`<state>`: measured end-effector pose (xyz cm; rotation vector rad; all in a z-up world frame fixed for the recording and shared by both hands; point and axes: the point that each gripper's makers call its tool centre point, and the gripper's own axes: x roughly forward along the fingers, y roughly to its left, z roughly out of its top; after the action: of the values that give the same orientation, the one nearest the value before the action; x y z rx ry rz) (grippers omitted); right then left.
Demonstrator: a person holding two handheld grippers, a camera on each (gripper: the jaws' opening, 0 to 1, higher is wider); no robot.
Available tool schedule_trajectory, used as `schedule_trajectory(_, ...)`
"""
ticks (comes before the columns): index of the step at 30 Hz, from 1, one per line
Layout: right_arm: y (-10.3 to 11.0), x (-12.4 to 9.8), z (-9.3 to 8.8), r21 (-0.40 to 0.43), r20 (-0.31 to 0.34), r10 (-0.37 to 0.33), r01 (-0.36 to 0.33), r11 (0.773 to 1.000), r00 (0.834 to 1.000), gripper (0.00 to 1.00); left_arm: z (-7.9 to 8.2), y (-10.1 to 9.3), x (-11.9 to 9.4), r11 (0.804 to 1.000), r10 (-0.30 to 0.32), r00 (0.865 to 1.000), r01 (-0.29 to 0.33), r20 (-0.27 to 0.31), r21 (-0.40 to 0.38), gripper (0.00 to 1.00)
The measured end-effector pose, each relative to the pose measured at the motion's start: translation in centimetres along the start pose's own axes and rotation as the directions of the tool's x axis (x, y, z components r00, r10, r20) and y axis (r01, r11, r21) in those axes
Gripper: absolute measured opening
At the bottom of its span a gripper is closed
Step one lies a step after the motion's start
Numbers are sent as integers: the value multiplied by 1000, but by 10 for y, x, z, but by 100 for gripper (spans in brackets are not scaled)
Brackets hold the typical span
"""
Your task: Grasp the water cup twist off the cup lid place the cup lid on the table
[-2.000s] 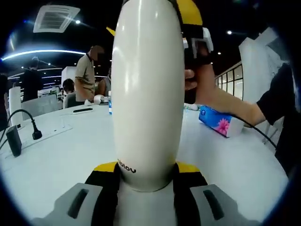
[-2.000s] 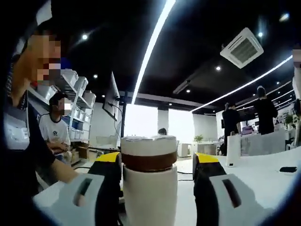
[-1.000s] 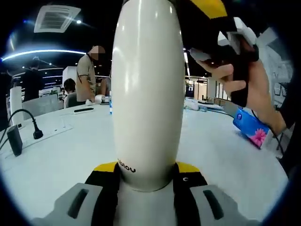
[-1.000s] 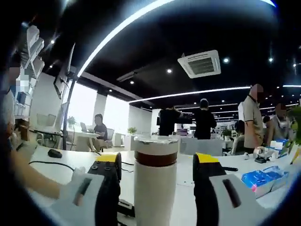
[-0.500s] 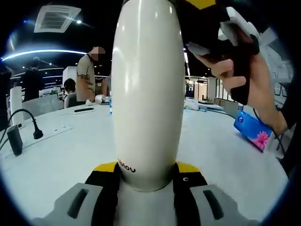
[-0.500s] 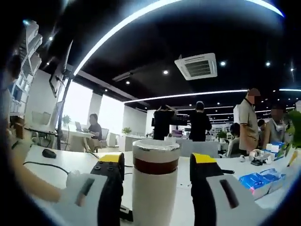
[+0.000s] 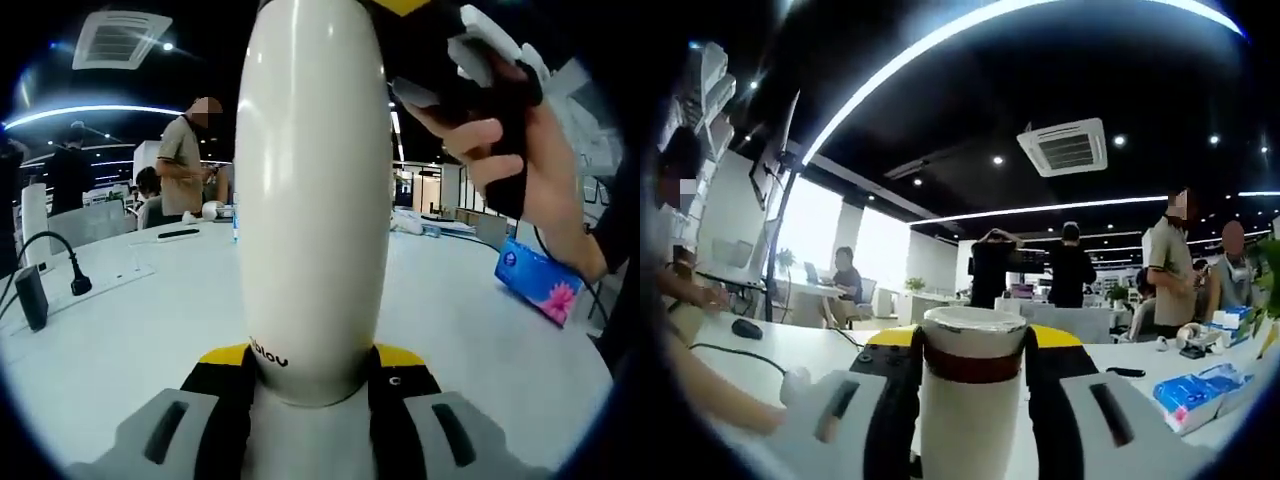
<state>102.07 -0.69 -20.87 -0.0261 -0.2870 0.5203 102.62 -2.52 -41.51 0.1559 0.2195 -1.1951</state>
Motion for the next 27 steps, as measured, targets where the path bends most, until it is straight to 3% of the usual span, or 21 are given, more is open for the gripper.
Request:
schedule_trajectory(4, -1, 1, 0, 29, 15, 44, -44, 999, 999, 43, 0, 0, 0, 1000, 0, 1000, 0, 0, 0, 47)
schedule_trajectory(7, 1, 2, 1, 81, 41, 112, -115, 990, 993, 43, 0, 1, 1, 1000, 0, 1000, 0, 0, 0, 47)
schedule_trajectory(11, 3, 5, 1, 87, 60, 173, -178, 980, 983, 43, 0, 1, 1, 1000, 1, 1000, -1, 0, 0, 47)
schedule_trajectory(16, 17, 7, 2, 60, 90, 292, -298, 953, 952, 43, 0, 2, 1, 1000, 1, 1000, -1, 0, 0, 47)
schedule_trajectory(22, 17, 7, 2, 117, 119, 373, -386, 915, 920, 43, 1, 2, 1, 1000, 0, 1000, 0, 0, 0, 47)
schedule_trajectory(27, 17, 5, 3, 153, 145, 450, -470, 869, 881, 43, 1, 3, 1, 1000, -1, 1000, 1, 0, 1, 47)
